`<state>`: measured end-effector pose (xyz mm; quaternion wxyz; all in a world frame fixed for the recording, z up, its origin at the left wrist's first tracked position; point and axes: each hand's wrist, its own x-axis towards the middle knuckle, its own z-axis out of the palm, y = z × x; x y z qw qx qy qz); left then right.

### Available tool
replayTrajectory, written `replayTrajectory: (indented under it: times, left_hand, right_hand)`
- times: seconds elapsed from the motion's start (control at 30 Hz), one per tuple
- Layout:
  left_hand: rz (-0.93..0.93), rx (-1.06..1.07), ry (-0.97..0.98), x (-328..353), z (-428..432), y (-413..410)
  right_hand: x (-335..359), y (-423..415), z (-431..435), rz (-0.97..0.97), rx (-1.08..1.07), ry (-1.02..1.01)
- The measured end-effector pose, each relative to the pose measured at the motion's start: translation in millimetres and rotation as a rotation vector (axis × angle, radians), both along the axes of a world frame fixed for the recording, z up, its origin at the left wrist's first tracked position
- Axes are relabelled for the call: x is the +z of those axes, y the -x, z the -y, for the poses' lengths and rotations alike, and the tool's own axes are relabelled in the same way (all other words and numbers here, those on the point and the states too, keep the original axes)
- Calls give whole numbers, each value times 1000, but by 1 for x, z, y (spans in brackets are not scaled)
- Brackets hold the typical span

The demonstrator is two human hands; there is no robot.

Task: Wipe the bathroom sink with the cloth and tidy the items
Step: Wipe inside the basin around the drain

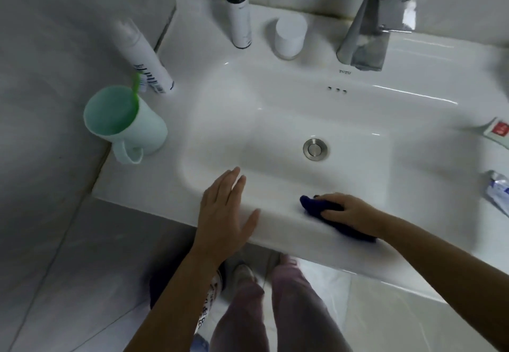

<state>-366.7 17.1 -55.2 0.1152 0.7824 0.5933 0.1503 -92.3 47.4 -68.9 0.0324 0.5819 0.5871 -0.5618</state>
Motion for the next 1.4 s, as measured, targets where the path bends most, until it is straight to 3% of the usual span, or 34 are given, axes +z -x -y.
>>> replayTrajectory:
  times: [0.13,0.33,0.4,0.47,0.53,0.67,0.77,1.13,1.4]
  left_hand:
    - [-36,-117,35,-7,-8,-29]
    - [-29,-228,43,-3,-14,-69]
    - [-29,-253,39,-6,-15,-76]
    - [-38,-253,40,-7,-16,-81]
    - [-56,-257,53,-6,-15,-84]
    - [-91,-287,50,-1,-11,-83]
    - [-102,-296,24,3,-6,-76]
    - [-62,-203,46,40,12,-42]
    - [-20,-190,-3,72,22,-16]
  right_hand:
    - [-19,-56,13,252,-81,-65]
    - [13,-80,34,44,-27,63]
    - [8,-107,34,273,-2,-12]
    - [-8,-118,30,598,154,-167]
    - [-20,-109,27,698,187,-217]
    - [-16,-100,35,429,-31,-102]
    - [8,-99,45,283,-81,-28]
    - [55,-6,92,402,-252,-399]
    - [88,31,139,217,-616,-498]
